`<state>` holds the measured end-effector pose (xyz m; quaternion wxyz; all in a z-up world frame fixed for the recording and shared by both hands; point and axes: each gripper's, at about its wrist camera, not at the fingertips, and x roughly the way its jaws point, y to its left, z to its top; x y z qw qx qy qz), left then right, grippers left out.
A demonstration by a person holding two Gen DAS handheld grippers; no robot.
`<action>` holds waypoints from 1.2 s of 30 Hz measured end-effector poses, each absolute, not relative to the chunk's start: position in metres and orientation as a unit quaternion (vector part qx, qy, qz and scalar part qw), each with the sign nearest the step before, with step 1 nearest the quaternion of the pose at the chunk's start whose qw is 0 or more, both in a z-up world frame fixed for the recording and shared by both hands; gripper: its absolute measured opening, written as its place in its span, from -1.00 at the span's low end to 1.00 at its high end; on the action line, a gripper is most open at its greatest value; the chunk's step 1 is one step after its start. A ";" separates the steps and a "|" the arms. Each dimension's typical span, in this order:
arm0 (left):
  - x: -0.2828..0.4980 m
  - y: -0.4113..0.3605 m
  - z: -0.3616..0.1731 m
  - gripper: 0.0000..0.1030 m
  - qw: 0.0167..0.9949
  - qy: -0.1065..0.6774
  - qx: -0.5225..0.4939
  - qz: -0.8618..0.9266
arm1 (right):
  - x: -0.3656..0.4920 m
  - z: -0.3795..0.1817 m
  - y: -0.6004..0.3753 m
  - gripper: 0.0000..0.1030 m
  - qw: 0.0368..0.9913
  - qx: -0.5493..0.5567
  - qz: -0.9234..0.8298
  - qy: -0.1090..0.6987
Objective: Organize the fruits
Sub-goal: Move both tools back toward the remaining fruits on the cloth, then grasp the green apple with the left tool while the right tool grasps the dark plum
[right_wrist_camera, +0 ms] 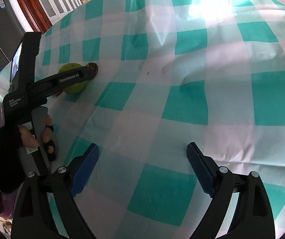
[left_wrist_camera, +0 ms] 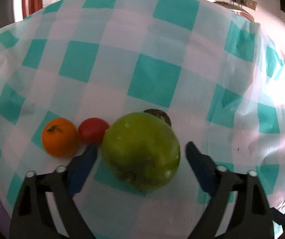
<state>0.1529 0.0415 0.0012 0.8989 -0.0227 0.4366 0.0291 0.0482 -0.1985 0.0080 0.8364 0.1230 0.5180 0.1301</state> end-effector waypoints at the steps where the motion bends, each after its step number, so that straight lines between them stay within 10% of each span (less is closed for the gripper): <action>1: 0.157 0.043 -0.002 0.41 0.894 0.446 -0.030 0.020 | 0.050 0.007 -0.198 0.69 0.836 0.124 0.130 0.518; 29: -0.012 0.039 0.001 0.25 0.888 0.460 -0.007 -0.001 | 0.215 -0.005 -0.034 0.31 0.852 -0.052 0.224 0.470; 32: -0.013 0.041 0.002 0.26 0.890 0.456 -0.011 -0.001 | 0.215 -0.004 -0.030 -0.28 0.858 -0.064 0.208 0.464; 36: -0.013 0.041 0.002 0.26 0.891 0.453 -0.011 -0.004 | 0.199 0.003 -0.048 -0.27 0.868 -0.056 0.197 0.452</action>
